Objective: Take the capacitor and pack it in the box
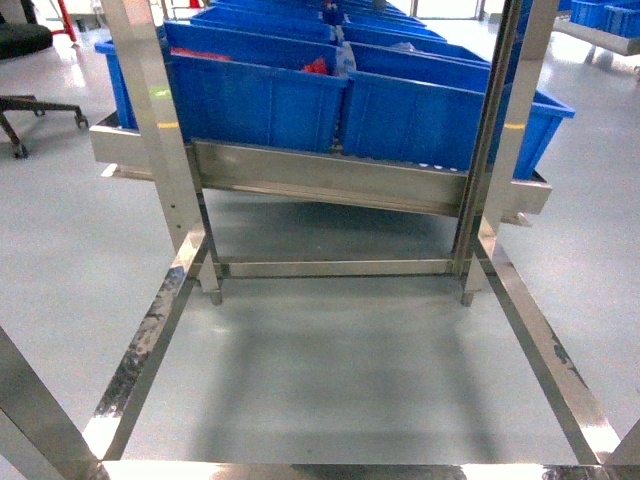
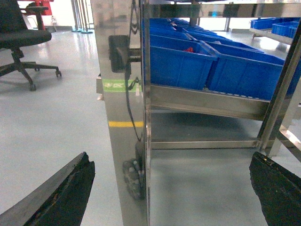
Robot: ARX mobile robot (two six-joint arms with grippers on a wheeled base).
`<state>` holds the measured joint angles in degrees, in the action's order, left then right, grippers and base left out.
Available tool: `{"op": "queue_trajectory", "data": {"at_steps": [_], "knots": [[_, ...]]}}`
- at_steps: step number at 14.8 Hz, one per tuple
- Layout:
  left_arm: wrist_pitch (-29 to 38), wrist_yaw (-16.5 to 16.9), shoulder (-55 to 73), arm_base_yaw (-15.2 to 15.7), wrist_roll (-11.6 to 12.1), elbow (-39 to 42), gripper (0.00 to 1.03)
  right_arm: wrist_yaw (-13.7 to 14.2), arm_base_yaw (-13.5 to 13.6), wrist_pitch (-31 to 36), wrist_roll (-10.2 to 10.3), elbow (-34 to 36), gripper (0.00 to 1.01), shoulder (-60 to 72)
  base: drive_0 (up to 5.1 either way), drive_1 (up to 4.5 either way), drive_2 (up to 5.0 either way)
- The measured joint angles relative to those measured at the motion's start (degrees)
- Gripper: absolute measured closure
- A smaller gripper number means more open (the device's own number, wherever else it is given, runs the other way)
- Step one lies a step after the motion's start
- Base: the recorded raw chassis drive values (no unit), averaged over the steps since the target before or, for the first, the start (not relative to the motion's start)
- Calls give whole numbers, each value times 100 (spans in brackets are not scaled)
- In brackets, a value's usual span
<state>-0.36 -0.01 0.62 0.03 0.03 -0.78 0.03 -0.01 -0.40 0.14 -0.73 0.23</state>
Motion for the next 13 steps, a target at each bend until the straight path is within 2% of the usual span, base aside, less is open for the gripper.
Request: {"op": "queue_trajectory", "data": {"at_steps": [13], "knots": [[11, -4, 0, 0, 0, 0, 5, 0, 0, 11, -2, 0, 3, 0, 0, 0, 0]]}}
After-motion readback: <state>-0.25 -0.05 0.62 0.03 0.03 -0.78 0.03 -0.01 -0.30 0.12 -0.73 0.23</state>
